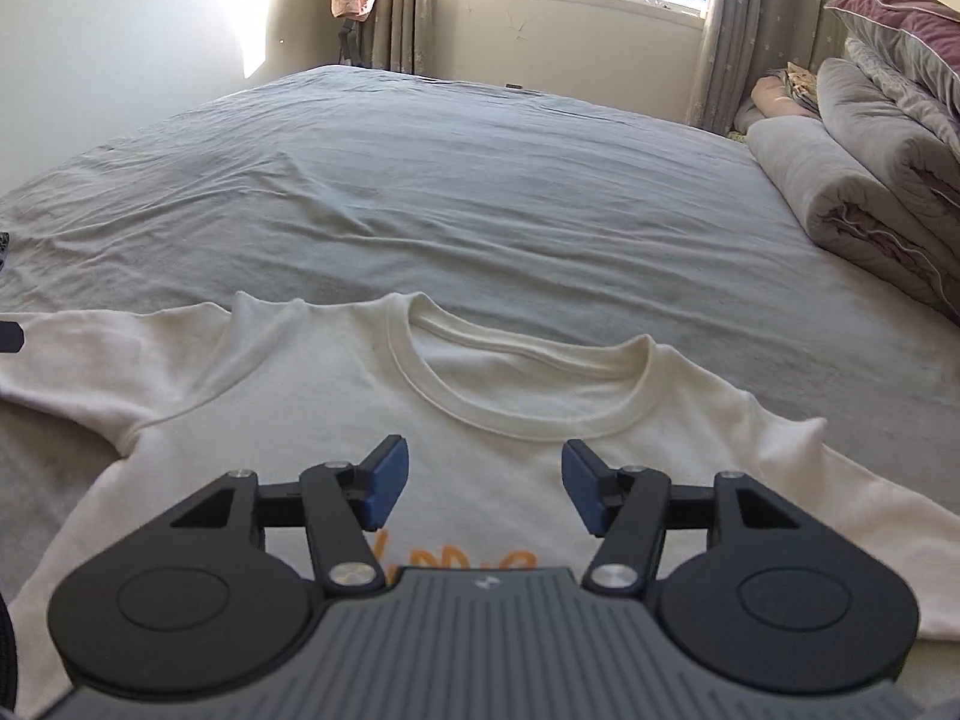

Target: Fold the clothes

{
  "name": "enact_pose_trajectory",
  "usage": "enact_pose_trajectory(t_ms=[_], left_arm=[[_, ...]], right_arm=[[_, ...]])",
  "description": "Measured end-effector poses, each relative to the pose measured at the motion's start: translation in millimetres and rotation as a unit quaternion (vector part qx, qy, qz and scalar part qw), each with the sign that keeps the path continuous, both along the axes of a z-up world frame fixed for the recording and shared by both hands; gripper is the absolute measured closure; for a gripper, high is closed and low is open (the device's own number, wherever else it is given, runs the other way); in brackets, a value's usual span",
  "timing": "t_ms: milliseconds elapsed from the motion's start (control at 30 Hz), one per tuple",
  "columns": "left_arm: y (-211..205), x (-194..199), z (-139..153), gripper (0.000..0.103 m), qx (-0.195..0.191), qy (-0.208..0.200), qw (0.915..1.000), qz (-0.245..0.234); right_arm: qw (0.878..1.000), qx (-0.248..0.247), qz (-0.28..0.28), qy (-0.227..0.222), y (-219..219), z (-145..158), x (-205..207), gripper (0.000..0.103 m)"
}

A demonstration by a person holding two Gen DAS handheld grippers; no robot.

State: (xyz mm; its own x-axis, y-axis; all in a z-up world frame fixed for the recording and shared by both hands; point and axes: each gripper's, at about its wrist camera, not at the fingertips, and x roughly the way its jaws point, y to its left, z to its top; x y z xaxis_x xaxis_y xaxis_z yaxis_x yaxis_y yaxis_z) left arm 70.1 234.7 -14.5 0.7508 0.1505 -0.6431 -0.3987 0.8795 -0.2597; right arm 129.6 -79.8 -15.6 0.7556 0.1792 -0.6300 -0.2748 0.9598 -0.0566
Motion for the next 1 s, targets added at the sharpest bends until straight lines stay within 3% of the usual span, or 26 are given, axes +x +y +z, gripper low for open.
enact_pose_trajectory(t_ms=[133,267,367,433,533,900,1000], left_arm=[[-53,-7,6,0.020,-0.017,-0.038,0.9938,-0.104],[-109,-20,-5,0.017,-0.022,-0.054,0.9718,-0.229],[-140,-35,-25,0.017,-0.011,-0.037,0.9556,-0.292],[-154,-48,-37,0.015,0.017,-0.038,0.9492,-0.312],[-170,-69,-42,0.009,0.082,-0.053,0.9363,-0.337],[-184,-112,-44,0.001,0.139,-0.040,0.9206,-0.363],[-184,-118,-44,0.001,0.139,-0.027,0.9184,-0.370]], right_arm=[[1.000,0.005,-0.029,-0.001,-17,-7,-23,0.028],[0.999,0.001,-0.051,-0.009,-30,-20,-47,0.023],[0.998,0.002,-0.067,-0.018,-41,-28,-68,0.009],[0.997,0.009,-0.076,-0.018,-49,-31,-80,0.000],[0.995,0.029,-0.090,-0.010,-64,-32,-99,0.000],[0.994,0.055,-0.091,-0.005,-92,-34,-157,0.000],[0.995,0.049,-0.083,-0.005,-95,-34,-172,0.000]])
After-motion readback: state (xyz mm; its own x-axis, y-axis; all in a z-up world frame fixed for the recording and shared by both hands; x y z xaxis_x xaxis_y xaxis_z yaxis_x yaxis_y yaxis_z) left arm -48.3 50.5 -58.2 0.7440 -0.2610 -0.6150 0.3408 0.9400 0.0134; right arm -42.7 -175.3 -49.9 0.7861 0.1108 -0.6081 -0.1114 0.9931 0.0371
